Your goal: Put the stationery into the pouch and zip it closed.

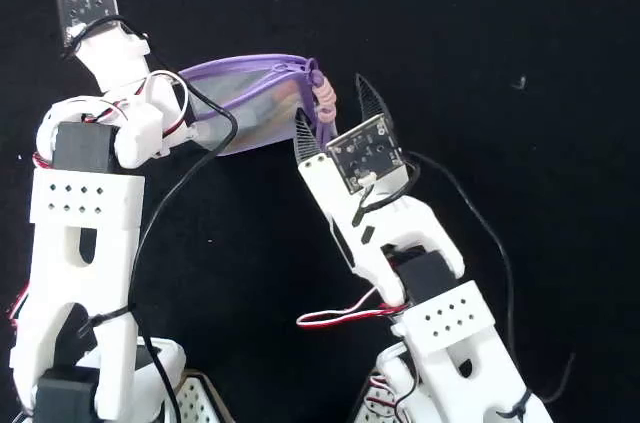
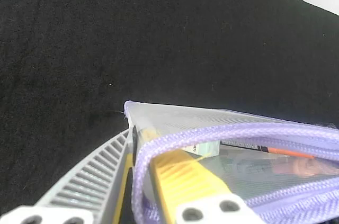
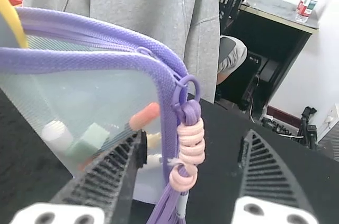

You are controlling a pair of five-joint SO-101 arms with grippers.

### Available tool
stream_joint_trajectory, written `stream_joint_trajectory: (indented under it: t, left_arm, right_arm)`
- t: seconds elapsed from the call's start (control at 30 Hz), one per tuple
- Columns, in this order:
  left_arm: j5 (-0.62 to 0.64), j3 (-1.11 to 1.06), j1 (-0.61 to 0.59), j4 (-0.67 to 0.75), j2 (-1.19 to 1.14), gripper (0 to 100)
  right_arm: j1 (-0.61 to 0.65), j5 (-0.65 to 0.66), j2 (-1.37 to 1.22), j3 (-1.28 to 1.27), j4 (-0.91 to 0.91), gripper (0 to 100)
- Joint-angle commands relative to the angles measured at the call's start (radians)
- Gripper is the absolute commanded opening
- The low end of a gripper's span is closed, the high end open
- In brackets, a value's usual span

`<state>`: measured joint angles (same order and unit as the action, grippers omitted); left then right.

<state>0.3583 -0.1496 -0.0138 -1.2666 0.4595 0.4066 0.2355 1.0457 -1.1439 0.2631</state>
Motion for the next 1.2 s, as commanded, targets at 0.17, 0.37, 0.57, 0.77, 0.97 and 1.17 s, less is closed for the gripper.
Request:
stream_joint_trajectory:
  t: [0.17,0.37,0.57,0.77,0.97,1.17]
  left_arm:
    - [-0.005,-0.013,-0.015,0.014,-0.003,3]
    - [-0.005,-0.013,-0.018,0.014,-0.003,3]
    - [-0.005,-0.013,-0.016,0.014,-0.003,3]
    - [-0.005,-0.013,-0.015,0.014,-0.003,3]
    - [-0.005,-0.013,-0.015,0.014,-0.003,3]
    - [-0.005,-0.013,-0.015,0.014,-0.003,3]
  right_arm:
    - [0.006,0.015,-0.033,0.047,-0.026,12.7]
    - [-0.025,0.009,-0.254,0.159,-0.02,22.6]
    - [-0.074,0.009,-0.288,0.193,-0.026,18.9]
    - [-0.075,0.014,-0.249,0.188,-0.057,19.0]
    - [-0.075,0.015,-0.306,0.177,-0.166,19.0]
    - [-0.091,0.018,-0.403,0.252,-0.167,19.0]
